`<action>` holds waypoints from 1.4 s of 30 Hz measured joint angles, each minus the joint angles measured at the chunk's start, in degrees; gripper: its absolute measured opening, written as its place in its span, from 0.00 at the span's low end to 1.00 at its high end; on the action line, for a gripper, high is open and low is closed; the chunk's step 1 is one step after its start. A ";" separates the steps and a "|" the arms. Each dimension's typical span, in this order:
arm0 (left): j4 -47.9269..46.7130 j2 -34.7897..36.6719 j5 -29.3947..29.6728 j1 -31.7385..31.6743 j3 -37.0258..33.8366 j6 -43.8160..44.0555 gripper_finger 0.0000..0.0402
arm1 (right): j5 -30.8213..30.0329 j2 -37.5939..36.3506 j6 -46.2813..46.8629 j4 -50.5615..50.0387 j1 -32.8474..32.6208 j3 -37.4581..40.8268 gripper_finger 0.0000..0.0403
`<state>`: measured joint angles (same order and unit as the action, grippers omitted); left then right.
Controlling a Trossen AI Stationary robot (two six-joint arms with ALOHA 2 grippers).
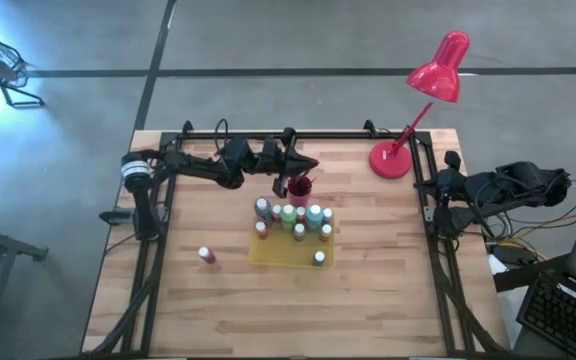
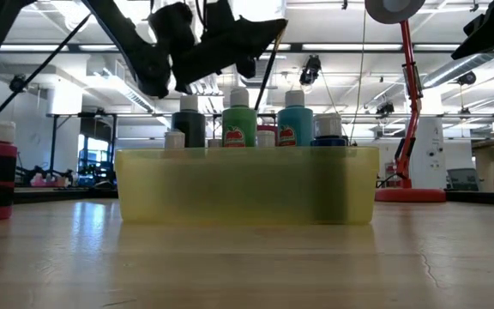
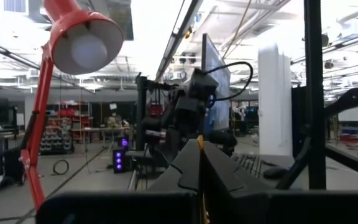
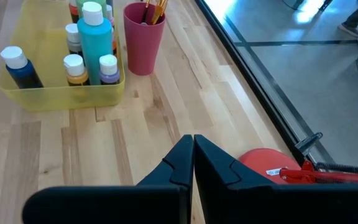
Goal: Pick & Place Paint Supplies
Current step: Put the gold paint brush into the pink cup
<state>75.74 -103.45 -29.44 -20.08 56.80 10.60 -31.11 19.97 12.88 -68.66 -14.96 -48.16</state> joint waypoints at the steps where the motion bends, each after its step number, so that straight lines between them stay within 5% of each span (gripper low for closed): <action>1: 0.01 -0.12 -0.06 -0.02 -0.07 -0.02 0.01 | 0.00 0.00 -0.01 0.00 -0.01 0.00 0.02; 42: -2.99 -3.87 2.39 1.18 -2.40 -6.13 0.01 | 0.02 -0.02 0.00 0.00 -0.02 0.00 0.02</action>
<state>72.75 -107.33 -27.05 -18.90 54.39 4.47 -31.09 19.95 12.88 -68.66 -14.98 -48.16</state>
